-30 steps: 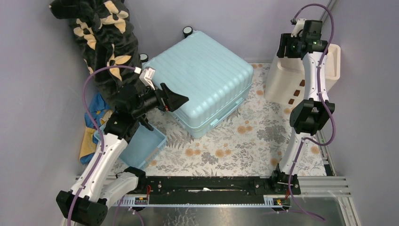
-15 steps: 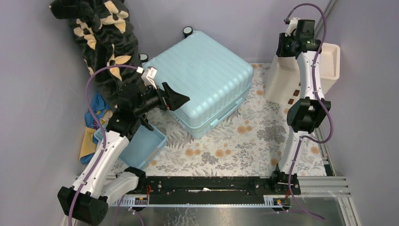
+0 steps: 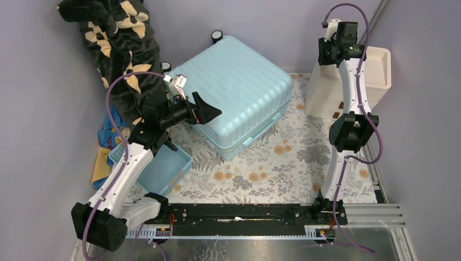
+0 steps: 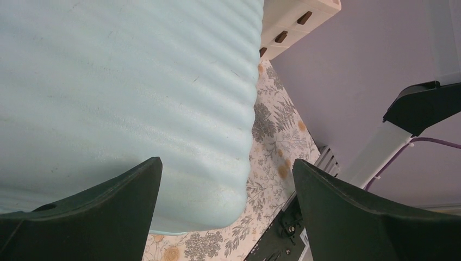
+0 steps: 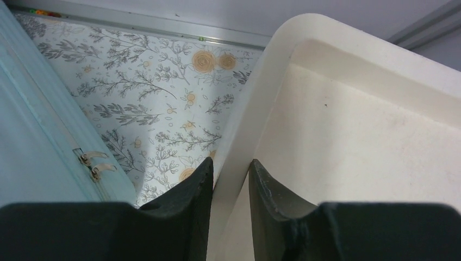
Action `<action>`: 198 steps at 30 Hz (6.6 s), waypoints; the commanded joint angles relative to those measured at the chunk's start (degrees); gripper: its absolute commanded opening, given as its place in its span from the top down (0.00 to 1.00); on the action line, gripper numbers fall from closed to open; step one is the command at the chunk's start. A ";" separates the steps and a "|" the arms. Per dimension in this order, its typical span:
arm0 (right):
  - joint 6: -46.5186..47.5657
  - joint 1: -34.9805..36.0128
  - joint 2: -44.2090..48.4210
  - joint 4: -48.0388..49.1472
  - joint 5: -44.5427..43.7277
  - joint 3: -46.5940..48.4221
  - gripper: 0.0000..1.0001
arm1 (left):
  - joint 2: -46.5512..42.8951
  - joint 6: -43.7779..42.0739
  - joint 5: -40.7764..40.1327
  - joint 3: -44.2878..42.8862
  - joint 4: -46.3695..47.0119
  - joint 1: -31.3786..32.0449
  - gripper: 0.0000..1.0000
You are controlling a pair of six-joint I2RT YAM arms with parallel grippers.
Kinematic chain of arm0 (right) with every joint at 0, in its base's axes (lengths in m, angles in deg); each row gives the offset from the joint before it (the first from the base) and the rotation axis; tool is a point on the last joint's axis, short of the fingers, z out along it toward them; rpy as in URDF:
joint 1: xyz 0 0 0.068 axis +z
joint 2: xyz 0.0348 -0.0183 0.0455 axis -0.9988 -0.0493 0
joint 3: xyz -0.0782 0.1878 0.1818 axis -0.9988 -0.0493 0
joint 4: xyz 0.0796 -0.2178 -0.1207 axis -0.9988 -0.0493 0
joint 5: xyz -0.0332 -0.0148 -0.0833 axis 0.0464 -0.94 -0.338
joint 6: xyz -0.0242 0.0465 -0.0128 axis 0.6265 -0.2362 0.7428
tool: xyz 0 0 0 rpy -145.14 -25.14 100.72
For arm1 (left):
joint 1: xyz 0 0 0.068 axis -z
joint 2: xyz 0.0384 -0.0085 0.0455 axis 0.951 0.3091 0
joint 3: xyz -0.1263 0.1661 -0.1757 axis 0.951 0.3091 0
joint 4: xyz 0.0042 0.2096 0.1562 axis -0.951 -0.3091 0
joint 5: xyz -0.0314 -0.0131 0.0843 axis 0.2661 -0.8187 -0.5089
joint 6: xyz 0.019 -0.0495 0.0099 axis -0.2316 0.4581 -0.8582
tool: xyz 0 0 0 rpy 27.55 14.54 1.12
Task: Open, take out, and arrange the luggage
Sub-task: Adjust the storage box at the center of the board, then adjust the luggage at the center of the board.
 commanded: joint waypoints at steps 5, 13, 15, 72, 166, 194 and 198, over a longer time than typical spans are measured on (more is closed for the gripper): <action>7.78 3.77 -2.69 7.54 13.17 3.88 0.92 | 2.31 -2.49 -0.52 -3.50 4.39 0.18 0.03; 10.03 3.64 -6.35 10.43 14.82 6.72 0.91 | 4.35 -2.76 -0.53 -4.43 4.60 0.19 0.04; 9.56 3.47 -7.09 11.03 13.85 7.85 0.81 | 4.53 -2.63 -0.52 -4.71 4.54 0.12 0.04; -8.80 -11.94 56.71 32.63 44.58 -88.49 0.00 | 57.63 -32.73 -56.25 -44.37 -18.33 42.15 0.44; -10.80 -18.33 56.18 33.35 43.57 -88.36 0.00 | 23.53 -31.76 -30.90 -17.74 -0.91 57.76 0.14; 5.54 -18.29 55.61 23.45 57.09 -75.47 0.00 | 9.76 -5.74 -27.40 -8.35 -9.70 -13.60 0.76; 1.04 -18.27 53.47 25.14 56.93 -72.89 0.03 | 14.25 -6.27 -30.34 -7.88 -7.57 -13.66 0.84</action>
